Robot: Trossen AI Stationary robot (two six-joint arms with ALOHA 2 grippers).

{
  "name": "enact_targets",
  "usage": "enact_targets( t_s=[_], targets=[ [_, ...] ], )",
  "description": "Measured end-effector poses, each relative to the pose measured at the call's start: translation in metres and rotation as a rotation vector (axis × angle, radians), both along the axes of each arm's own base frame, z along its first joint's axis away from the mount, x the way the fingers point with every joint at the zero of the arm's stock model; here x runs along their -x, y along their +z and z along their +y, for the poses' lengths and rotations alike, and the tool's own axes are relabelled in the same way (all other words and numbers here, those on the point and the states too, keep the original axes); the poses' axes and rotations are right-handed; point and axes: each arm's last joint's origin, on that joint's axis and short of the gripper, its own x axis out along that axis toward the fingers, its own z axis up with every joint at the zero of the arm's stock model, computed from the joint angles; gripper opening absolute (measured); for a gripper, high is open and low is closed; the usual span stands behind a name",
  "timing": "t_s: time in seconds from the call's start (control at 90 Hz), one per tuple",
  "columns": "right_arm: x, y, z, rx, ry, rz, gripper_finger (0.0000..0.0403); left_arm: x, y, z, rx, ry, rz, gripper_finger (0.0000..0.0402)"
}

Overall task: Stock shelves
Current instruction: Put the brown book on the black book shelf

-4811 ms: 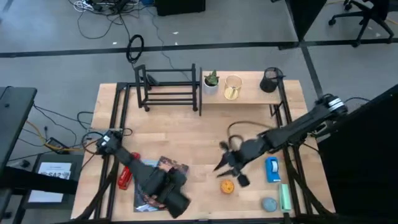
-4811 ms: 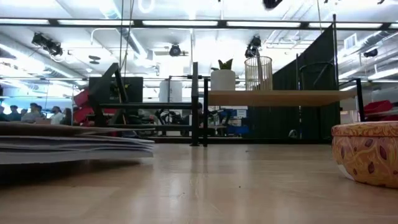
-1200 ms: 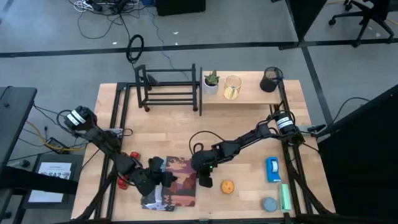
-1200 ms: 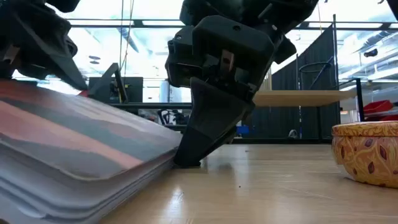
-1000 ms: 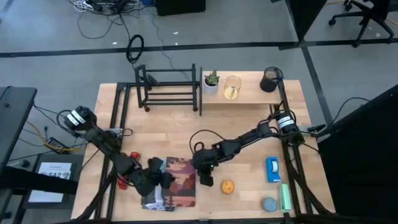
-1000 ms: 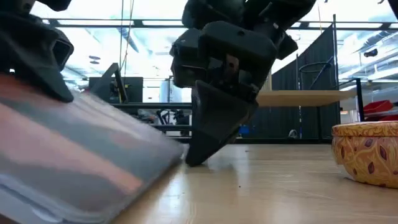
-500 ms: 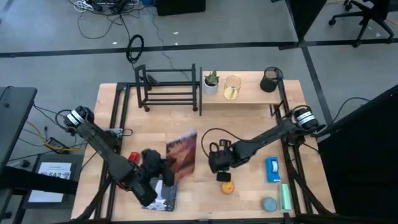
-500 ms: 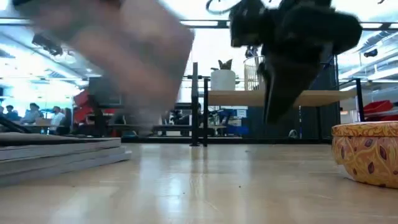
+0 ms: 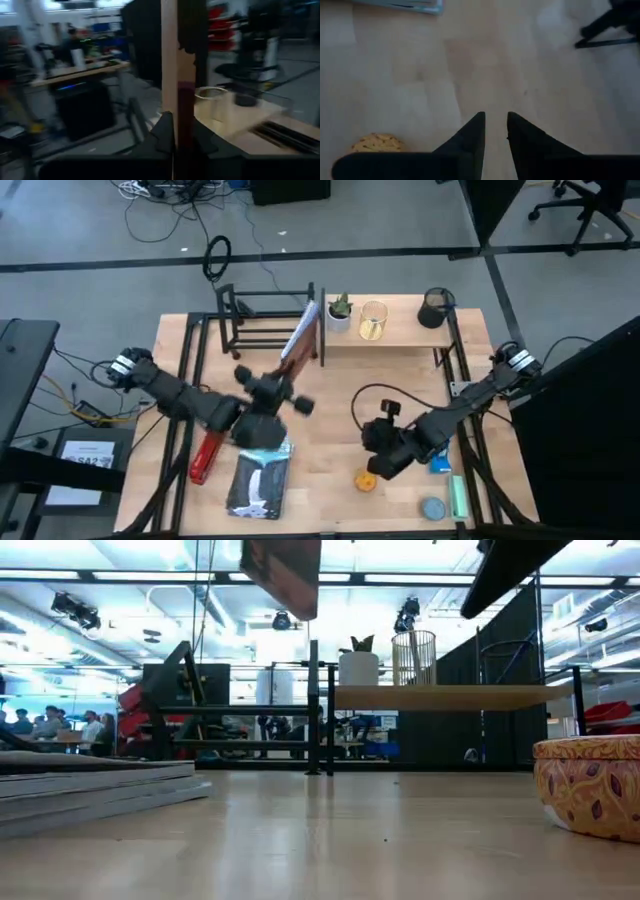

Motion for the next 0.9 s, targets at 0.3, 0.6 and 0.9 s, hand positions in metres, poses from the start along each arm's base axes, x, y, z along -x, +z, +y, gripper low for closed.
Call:
enact_targets(
  t_s=[0.3,0.6,0.9],
  targets=[
    [0.004,-0.001,-0.005,0.03,-0.034,0.038,0.0054,-0.018,0.006,0.089,0.039,0.269,-0.132,0.0],
    [0.002,-0.001,-0.01,0.061,-0.028,0.051,0.0054,-0.019,-0.007,0.173,0.196,0.254,-0.22,0.0],
    [-0.003,0.0,-0.009,0.049,-0.023,0.006,0.0054,-0.007,-0.03,0.209,0.345,0.308,-0.147,0.0]
  ],
)
